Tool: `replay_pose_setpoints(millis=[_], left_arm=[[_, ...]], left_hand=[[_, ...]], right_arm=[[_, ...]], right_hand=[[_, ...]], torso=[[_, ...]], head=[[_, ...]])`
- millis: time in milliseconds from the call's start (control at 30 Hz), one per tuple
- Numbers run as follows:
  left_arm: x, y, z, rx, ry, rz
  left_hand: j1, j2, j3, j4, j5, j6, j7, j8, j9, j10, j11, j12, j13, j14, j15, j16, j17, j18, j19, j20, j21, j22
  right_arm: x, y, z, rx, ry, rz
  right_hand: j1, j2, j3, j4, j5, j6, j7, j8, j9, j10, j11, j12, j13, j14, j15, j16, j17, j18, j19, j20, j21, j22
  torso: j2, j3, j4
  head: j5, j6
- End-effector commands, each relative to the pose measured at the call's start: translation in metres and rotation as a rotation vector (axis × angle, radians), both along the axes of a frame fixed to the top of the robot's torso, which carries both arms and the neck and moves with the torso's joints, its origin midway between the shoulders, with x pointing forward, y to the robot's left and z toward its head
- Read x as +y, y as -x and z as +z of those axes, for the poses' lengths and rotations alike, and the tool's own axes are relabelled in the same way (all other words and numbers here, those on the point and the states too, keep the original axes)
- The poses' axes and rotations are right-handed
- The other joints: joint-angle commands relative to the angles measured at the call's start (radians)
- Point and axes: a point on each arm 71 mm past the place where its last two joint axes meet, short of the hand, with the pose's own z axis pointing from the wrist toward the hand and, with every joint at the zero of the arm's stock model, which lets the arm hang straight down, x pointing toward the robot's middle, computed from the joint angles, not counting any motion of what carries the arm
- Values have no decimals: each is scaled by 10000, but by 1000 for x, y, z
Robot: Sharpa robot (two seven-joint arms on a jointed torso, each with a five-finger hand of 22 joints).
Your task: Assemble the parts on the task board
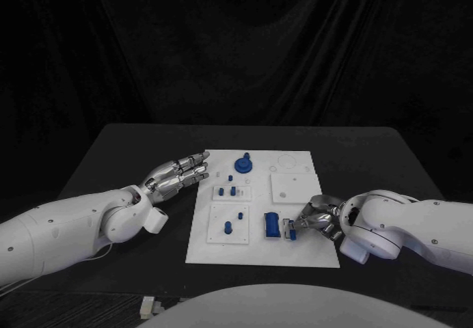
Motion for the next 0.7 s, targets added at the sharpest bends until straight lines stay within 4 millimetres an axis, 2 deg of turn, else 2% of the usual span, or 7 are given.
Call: replay_pose_setpoints(millis=[33, 167, 600, 633, 700], left_arm=[[-2, 1, 1, -19, 168, -91], [-3, 1, 1, -15, 170, -100], [-3, 1, 0, 5, 177, -131], [-3, 1, 0, 7, 178, -135], [-3, 1, 0, 12, 180, -142]], left_hand=[[74, 3, 15, -7, 32, -32, -52, 28, 3, -25, 74, 28, 14, -9, 62, -23, -16, 68, -8, 46, 48, 12], [74, 3, 15, -7, 32, -32, -52, 28, 3, -25, 74, 28, 14, -9, 62, -23, -16, 68, -8, 46, 48, 12], [74, 3, 15, -7, 32, -32, -52, 28, 3, -25, 74, 28, 14, -9, 62, -23, -16, 68, -8, 46, 48, 12], [69, 4, 25, -11, 33, -26, -47, 31, 5, -24, 81, 28, 14, -9, 65, -22, -16, 67, -10, 47, 47, 9], [69, 4, 25, -11, 33, -26, -47, 31, 5, -24, 81, 28, 14, -9, 65, -22, -16, 67, -10, 47, 47, 9]], right_arm=[[-1, 0, -1, 145, 86, -161], [1, 0, -2, 165, 88, -119], [4, -2, -3, 203, 98, -29], [4, -2, -3, 203, 101, -31], [4, -2, -3, 197, 104, -42]], right_hand=[[-142, 14, -45, 38, -385, -84, -4, 104, -7, 1060, -23, 26, 2627, 791, -5, -43, 1189, 37, 522, 13, -43, 2273], [-235, 56, -133, 84, -1121, -162, 1, 201, -22, 1060, -16, 26, 2627, 788, 0, -49, 1173, 42, 512, 15, -66, 2265], [-305, 93, -228, 136, -1632, -207, 1, 306, -47, 1060, -15, 26, 2627, 783, 1, -59, 1143, 51, 495, 17, -101, 2253], [-367, 102, -286, 188, -1916, -219, 5, 337, -56, 1060, -10, 26, 2627, 783, 6, -59, 1143, 54, 489, 20, -114, 2249], [-416, 110, -351, 238, -2198, -235, 6, 378, -65, 1060, -9, 26, 2627, 780, 7, -65, 1127, 56, 486, 22, -121, 2247]], torso=[[-3, -4, -7], [0, -5, 8], [0, 1, -3], [-1, 0, -6], [-2, -1, -11]], head=[[12, -1], [0, -1], [39, -1], [45, -1], [49, -1]])
